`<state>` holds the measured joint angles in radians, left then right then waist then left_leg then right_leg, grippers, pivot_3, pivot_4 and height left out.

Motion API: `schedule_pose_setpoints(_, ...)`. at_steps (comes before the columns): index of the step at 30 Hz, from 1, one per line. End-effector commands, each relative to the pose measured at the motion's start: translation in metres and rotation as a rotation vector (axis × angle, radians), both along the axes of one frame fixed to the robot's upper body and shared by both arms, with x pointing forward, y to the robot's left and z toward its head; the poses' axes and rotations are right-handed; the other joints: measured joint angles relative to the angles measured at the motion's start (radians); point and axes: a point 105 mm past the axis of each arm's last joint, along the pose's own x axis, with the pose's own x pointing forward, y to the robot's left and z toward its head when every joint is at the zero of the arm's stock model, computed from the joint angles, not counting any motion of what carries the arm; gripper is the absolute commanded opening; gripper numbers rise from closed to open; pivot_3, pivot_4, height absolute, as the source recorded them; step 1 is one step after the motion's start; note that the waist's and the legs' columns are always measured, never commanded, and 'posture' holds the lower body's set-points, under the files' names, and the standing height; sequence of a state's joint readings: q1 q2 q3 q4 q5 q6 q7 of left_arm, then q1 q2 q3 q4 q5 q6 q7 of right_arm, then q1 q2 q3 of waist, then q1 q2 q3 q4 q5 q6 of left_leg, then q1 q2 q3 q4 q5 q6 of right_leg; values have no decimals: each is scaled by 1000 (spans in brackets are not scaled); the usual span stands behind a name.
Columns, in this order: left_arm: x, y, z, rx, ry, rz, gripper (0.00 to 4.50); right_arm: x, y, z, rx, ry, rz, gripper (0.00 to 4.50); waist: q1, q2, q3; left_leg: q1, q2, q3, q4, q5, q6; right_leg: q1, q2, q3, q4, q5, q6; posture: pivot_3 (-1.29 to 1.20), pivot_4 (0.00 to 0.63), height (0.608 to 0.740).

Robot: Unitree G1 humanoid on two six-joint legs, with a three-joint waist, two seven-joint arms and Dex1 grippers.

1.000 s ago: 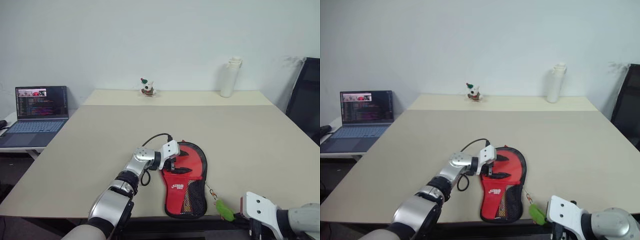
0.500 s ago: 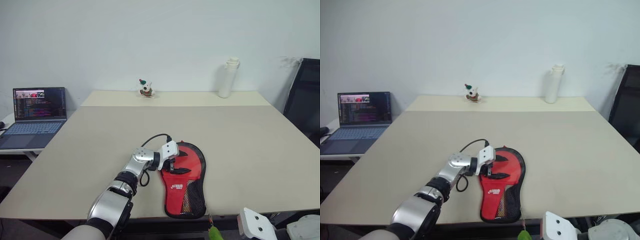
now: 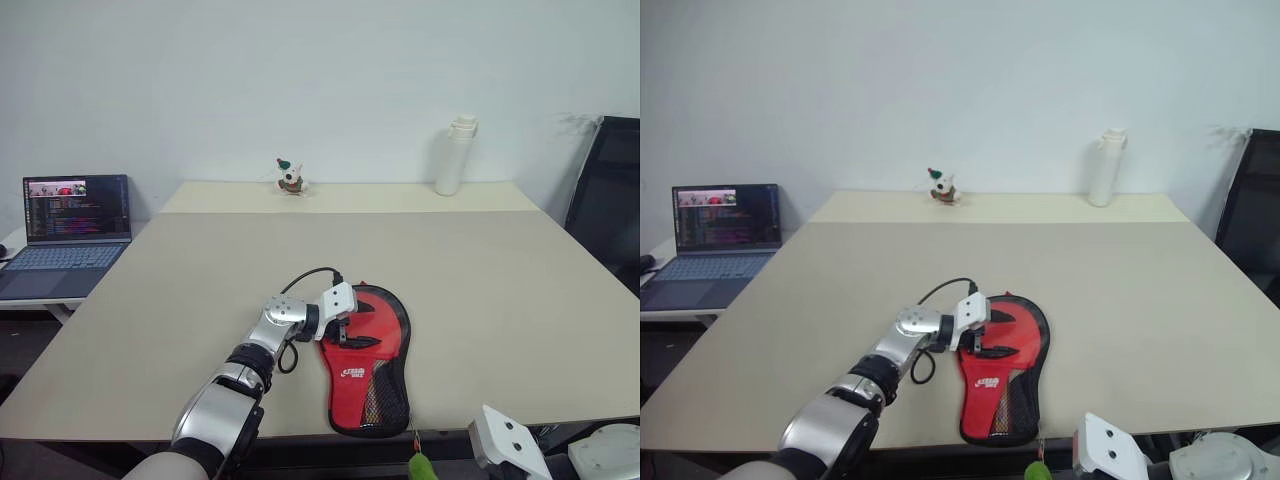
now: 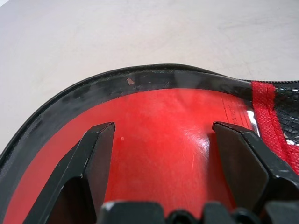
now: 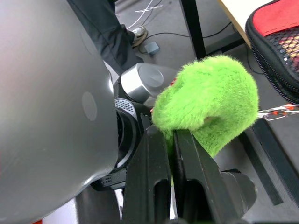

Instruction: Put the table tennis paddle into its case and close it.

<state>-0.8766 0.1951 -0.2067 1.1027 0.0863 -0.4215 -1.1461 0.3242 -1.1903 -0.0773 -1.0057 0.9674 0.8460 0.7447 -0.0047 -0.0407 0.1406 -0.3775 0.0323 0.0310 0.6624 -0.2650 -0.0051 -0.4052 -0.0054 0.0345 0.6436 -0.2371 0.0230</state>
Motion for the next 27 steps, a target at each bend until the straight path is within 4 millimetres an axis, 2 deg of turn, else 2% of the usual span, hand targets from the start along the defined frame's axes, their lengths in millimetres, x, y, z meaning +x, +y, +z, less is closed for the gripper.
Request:
schedule_pose_setpoints(1,-20,21,-48,167,130,-5,3639,-1,2,7,2,-10,26,1021,-1,0,0,0,0,0,0,0,0,0,0,0,0,0,0,0,150,740)
schedule_pose_setpoints(5,-21,20,-49,160,130,-6,3639,13,-4,11,-13,-38,-16,2420,-3,0,0,1,0,0,0,0,0,0,0,0,0,0,0,0,150,740)
schedule_pose_setpoints(13,-19,18,-47,114,106,27,3639,81,-39,38,-27,-233,-235,2420,-3,0,0,1,-1,1,0,0,0,0,-3,1,0,0,0,0,150,740)
schedule_pose_setpoints(19,-14,23,-39,56,96,83,3639,130,-54,43,2,-393,-317,2420,-5,1,0,1,-1,1,-1,0,0,0,-3,2,0,0,-1,0,150,740)
schedule_pose_setpoints(21,-8,25,-29,2,84,120,3639,140,-53,44,37,-409,-315,2420,-8,1,1,1,-1,1,-1,0,0,-1,-3,2,0,0,-1,0,150,740)
schedule_pose_setpoints(24,2,37,0,-100,41,182,3639,156,-51,46,74,-467,-284,2420,-17,2,3,-1,-1,1,-1,0,0,-2,-2,3,0,0,-1,0,150,740)
schedule_pose_setpoints(27,3,48,25,-174,8,214,3639,168,-52,47,94,-465,-268,2420,-29,4,9,-4,0,1,-2,0,0,-6,0,3,1,3,5,0,150,740)
